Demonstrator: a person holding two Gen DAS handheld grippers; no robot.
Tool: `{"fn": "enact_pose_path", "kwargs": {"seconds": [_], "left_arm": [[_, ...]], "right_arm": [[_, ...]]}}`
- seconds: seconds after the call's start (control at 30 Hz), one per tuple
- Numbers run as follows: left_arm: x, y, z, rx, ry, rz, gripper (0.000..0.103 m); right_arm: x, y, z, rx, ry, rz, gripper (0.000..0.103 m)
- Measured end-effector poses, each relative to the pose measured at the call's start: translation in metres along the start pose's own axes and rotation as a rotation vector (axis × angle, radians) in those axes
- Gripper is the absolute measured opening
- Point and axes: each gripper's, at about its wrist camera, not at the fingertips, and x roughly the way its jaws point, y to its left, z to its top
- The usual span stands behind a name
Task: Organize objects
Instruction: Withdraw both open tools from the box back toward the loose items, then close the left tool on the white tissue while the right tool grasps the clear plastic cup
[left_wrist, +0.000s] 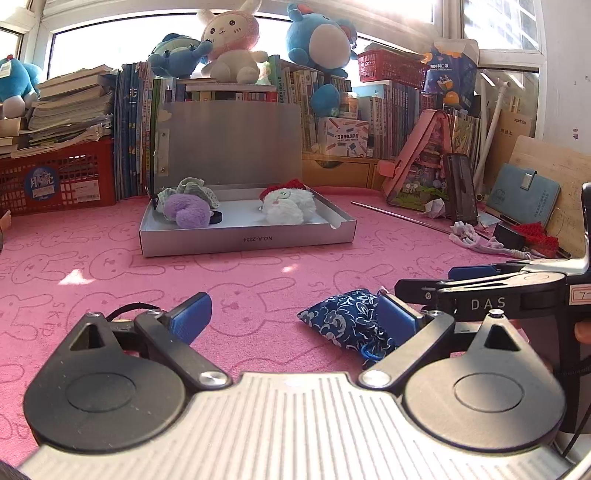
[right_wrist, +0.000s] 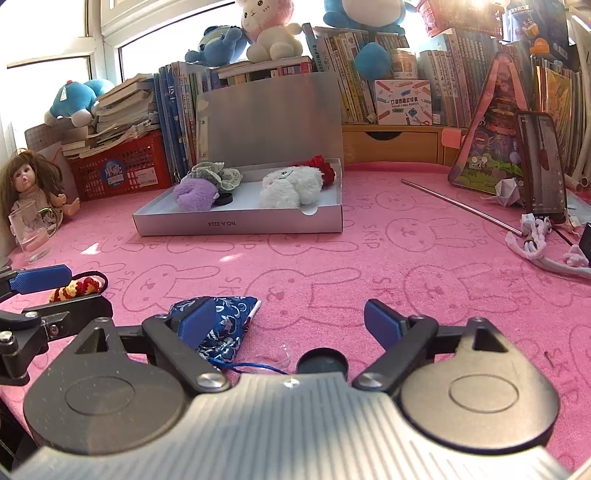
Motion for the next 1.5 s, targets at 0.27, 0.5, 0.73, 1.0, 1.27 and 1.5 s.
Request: {"fn": "enact_pose_path", "kwargs": {"seconds": [0.27, 0.5, 0.73, 1.0, 1.27, 1.5], "left_arm": [[-0.012, -0.005, -0.019, 0.002, 0.03, -0.016, 0.098], [-0.019, 0.004, -0.027, -0.033, 0.034, 0.025, 0.098], [-0.022, 0.006, -0.037, -0.048, 0.067, 0.026, 0.097], [-0.024, 0.008, -0.037, -0.064, 0.058, 0.022, 0.087], [-0.025, 0.009, -0.041, -0.06, 0.09, 0.032, 0.07], [-0.023, 0.011, -0.043, -0.084, 0.099, 0.033, 0.07]], "right_arm": [[-0.008, -0.008, -0.014, 0.014, -0.022, -0.083, 0.092], [-0.009, -0.01, -0.027, -0.004, -0.006, -0.126, 0.092], [-0.005, -0.006, -0.034, -0.013, 0.014, -0.129, 0.092], [-0.007, -0.005, -0.035, -0.004, 0.007, -0.137, 0.092], [-0.006, 0.009, -0.034, -0.063, 0.006, -0.108, 0.087], [-0.001, 0.022, -0.03, -0.125, 0.009, -0.112, 0.085]]}}
